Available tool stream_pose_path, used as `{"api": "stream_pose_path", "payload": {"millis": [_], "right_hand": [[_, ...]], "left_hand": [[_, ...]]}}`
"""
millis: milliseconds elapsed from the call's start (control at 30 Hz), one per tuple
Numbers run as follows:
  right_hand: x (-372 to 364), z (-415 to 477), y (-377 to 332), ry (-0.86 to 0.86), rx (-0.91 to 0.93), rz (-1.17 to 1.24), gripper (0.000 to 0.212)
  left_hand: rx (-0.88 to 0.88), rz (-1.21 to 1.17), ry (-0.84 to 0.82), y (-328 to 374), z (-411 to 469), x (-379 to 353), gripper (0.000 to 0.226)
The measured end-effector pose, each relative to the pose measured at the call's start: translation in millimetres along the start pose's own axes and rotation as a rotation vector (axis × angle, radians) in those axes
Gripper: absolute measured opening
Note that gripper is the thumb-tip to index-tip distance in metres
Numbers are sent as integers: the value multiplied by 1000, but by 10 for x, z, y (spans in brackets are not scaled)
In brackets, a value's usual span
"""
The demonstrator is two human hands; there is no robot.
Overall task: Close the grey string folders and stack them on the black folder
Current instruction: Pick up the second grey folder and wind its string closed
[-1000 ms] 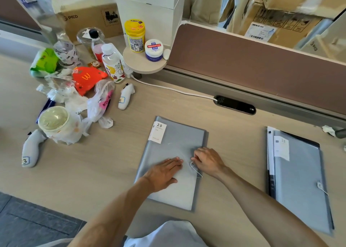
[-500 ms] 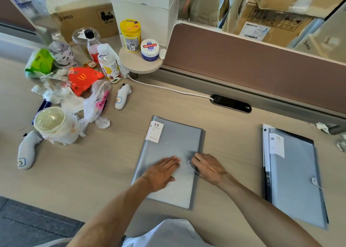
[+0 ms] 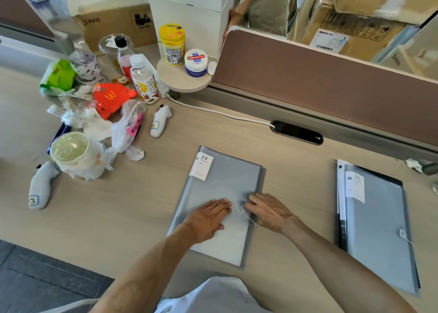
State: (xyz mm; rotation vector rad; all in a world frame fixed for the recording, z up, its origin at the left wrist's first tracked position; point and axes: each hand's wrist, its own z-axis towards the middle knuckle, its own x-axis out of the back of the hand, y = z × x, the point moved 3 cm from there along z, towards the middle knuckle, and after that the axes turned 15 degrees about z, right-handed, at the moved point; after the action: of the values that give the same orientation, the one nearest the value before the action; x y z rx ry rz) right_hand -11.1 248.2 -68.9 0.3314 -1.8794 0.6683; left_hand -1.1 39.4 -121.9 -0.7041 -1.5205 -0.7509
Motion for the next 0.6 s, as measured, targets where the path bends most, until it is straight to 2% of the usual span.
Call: {"api": "stream_pose_path", "payload": {"millis": [267,400,500,600], "right_hand": [[10,-25,-19,53,30,9,37],[24,-33,-11,154,25,-23,7],[4,-56,-17,201,20,-58,18],[-68,-67,-34,249,18,-42,20]], "left_hand": [[-7,39,19,14,-3,-12,55],[2,49,22,18,-6,-2,61],[4,55,10,24,-10,1,62],[10,65,6,22,-11,7,60]]}}
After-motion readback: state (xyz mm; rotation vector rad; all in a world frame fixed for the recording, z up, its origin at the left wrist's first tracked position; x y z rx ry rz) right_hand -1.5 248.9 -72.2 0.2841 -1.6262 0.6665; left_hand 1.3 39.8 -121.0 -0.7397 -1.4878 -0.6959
